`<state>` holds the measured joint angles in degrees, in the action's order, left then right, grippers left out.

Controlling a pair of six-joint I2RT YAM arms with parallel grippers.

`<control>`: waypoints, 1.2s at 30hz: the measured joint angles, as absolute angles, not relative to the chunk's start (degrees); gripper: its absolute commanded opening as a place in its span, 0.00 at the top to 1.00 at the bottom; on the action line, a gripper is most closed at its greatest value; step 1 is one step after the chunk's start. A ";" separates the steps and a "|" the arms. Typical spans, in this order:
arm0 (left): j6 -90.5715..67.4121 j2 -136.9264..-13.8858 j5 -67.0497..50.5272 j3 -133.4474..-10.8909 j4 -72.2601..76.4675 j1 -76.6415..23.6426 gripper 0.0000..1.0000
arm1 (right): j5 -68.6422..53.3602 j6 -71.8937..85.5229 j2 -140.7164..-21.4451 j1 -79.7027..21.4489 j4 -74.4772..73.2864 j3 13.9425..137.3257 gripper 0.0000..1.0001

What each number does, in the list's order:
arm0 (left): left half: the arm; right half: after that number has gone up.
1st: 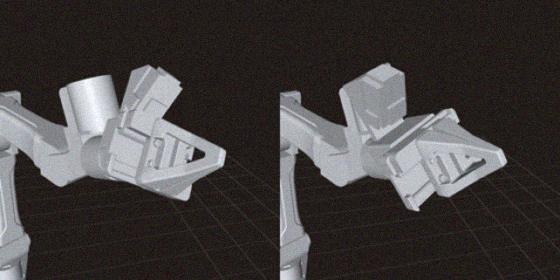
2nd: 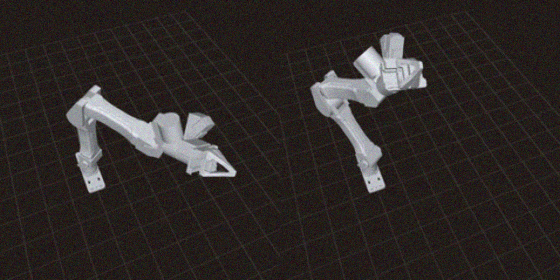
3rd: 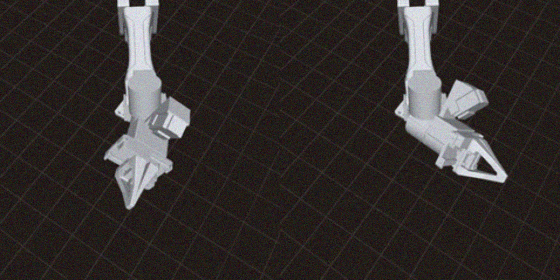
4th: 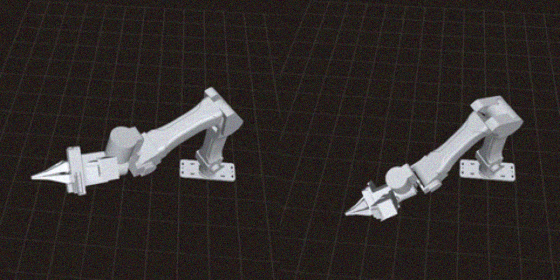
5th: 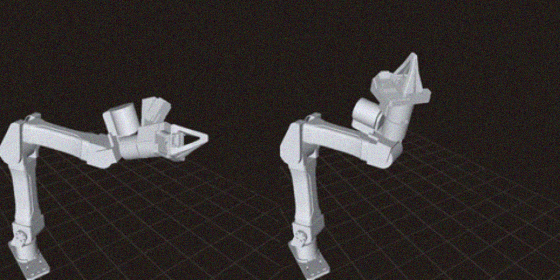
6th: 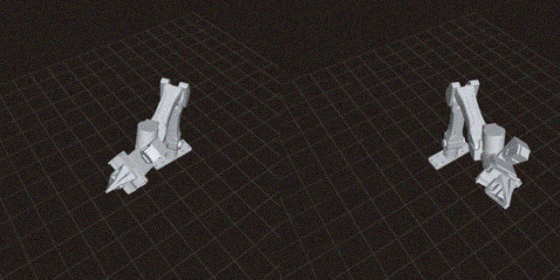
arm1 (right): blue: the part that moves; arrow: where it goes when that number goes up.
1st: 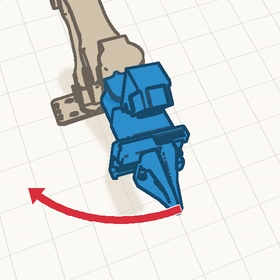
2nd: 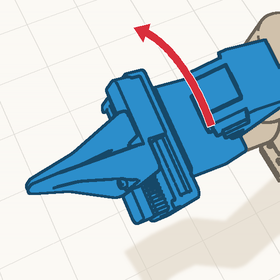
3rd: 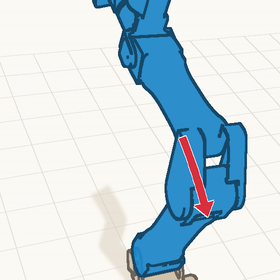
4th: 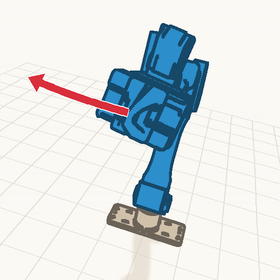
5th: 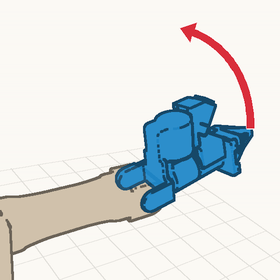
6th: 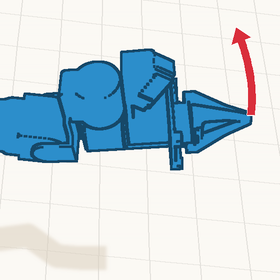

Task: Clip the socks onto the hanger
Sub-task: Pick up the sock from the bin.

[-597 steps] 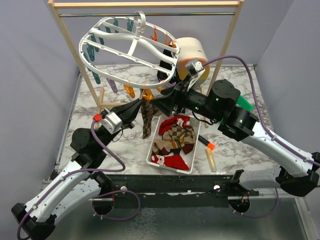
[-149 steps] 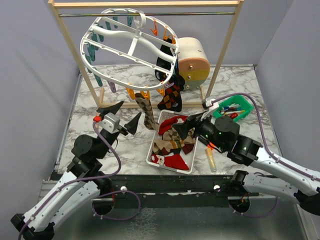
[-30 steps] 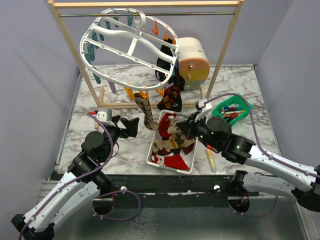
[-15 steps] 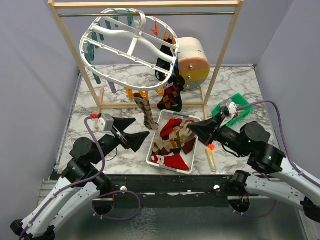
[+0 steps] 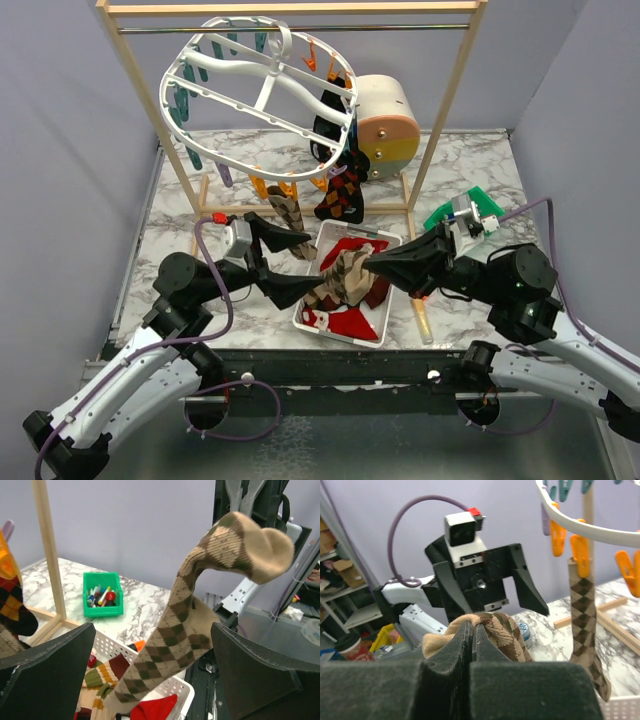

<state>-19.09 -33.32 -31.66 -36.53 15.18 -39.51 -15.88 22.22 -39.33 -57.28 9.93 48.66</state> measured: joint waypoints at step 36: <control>-10.48 -38.98 -47.05 -32.82 19.81 -40.05 0.36 | -34.30 28.88 -46.13 -57.28 22.31 54.06 1.00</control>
<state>-10.48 -38.98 -47.05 -32.82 19.81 -40.05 -34.30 28.88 -46.13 -57.28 22.31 54.06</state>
